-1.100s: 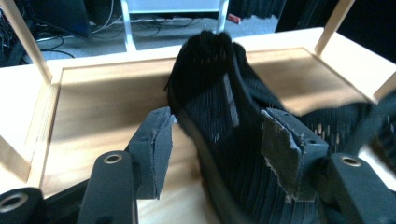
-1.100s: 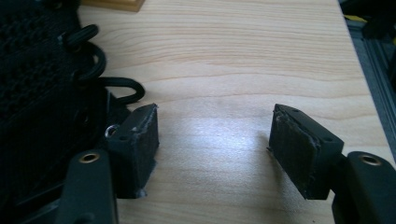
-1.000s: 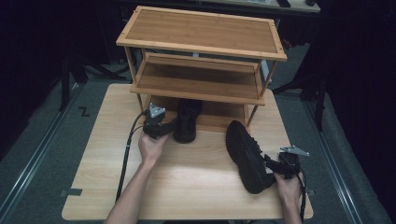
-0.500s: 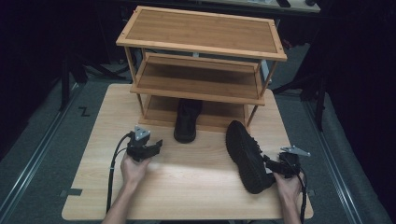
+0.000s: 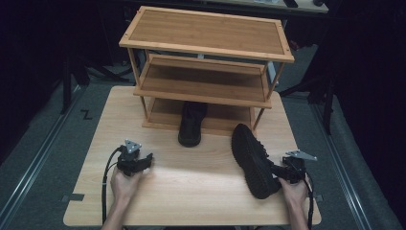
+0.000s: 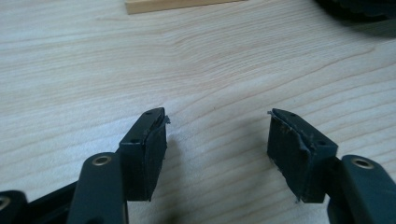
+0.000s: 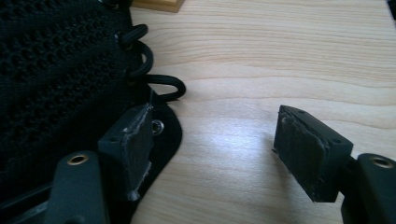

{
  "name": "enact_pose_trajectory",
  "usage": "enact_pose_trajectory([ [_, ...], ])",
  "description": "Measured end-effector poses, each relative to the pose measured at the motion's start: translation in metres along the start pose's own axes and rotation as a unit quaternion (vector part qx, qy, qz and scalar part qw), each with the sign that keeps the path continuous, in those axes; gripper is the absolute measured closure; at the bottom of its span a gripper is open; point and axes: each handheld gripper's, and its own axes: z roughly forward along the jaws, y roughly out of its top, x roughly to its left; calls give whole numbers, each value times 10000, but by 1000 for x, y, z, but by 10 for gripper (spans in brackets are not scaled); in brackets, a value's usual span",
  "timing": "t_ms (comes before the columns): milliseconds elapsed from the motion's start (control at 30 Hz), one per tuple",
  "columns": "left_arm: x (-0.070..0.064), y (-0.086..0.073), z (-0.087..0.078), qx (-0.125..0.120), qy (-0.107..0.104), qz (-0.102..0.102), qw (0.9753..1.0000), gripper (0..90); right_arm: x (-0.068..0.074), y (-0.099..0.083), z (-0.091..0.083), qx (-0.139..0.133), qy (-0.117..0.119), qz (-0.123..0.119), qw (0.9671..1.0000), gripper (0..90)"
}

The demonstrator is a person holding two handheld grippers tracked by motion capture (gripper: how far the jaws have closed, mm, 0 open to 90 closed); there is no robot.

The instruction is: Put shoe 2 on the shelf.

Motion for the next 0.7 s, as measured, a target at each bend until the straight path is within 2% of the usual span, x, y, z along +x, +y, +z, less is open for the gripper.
enact_pose_trajectory([
  [200, 0, 0, 0, -2, -19, -17, 10000, 366, 1, 0, -1, -49, 152, 23, 9999, 299],
  [367, 0, 0, 1, 1, -42, -18, 10000, 340, 6, 3, -5, -173, 284, -50, 9994, 320],
  [700, 0, 0, 1, 10, -57, -6, 10000, 324, 11, 4, -12, -245, 506, -165, 9983, 334],
])
